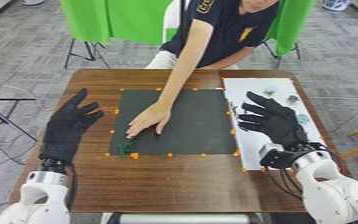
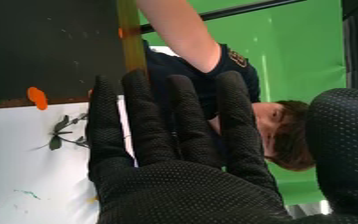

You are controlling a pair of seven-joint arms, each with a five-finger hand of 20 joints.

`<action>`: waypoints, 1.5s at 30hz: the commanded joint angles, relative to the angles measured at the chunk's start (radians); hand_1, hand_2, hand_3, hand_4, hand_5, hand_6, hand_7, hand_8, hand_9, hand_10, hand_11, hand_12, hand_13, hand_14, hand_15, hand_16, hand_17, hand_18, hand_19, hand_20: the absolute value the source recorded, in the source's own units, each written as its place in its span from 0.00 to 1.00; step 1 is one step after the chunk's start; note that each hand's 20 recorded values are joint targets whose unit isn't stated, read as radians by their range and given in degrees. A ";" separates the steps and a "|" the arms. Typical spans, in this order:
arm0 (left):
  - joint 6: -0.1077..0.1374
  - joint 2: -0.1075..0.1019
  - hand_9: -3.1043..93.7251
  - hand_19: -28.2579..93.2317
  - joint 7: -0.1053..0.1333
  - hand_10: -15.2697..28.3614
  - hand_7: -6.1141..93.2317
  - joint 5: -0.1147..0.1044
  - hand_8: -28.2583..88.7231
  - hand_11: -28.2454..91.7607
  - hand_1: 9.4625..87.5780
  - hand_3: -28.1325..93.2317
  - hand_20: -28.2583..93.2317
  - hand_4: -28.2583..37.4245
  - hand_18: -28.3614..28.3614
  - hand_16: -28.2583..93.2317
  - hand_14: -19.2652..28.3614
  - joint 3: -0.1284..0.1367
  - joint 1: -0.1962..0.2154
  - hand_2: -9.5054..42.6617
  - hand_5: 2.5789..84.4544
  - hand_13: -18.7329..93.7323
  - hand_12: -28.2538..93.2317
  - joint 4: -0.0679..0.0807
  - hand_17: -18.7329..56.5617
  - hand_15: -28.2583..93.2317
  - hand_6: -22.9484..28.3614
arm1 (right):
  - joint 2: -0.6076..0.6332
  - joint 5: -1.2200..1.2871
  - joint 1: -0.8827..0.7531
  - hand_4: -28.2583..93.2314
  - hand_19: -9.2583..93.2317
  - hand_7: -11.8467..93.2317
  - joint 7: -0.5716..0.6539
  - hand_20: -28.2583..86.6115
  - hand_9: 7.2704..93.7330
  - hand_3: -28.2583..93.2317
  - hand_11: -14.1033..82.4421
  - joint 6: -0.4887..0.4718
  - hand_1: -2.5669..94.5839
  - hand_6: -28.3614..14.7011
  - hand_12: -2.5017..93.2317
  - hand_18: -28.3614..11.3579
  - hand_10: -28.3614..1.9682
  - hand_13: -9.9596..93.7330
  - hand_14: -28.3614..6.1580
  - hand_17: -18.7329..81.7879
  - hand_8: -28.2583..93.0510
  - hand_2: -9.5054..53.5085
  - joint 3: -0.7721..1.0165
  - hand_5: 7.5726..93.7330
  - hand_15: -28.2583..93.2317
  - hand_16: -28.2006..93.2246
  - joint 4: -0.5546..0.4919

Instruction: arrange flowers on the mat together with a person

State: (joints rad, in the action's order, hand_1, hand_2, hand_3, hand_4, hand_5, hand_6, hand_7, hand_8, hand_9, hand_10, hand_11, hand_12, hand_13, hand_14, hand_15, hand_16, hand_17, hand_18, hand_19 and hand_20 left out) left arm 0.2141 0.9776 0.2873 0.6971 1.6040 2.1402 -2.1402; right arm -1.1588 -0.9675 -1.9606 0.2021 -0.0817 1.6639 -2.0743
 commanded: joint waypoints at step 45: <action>0.029 -0.016 0.43 0.66 0.011 0.79 0.17 -0.001 0.17 0.42 0.21 0.86 0.34 0.09 1.00 0.17 0.99 0.036 0.034 0.27 0.42 0.43 0.32 -0.032 0.14 0.64 0.56 | 0.195 -0.161 -0.102 0.01 0.70 0.24 0.044 0.40 0.44 0.90 0.27 -0.011 0.19 0.68 0.18 0.01 0.39 0.50 0.27 0.32 0.14 0.27 0.258 0.40 0.52 0.35 -0.073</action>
State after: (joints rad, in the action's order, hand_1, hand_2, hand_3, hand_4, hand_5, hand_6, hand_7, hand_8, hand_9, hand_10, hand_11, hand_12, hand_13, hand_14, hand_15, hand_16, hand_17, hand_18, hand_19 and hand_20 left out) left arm 0.2296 0.9579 0.3044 0.6918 1.6342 2.1493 -2.1612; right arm -1.0490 -1.0049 -1.9775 0.2093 -0.1175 1.7932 -2.1106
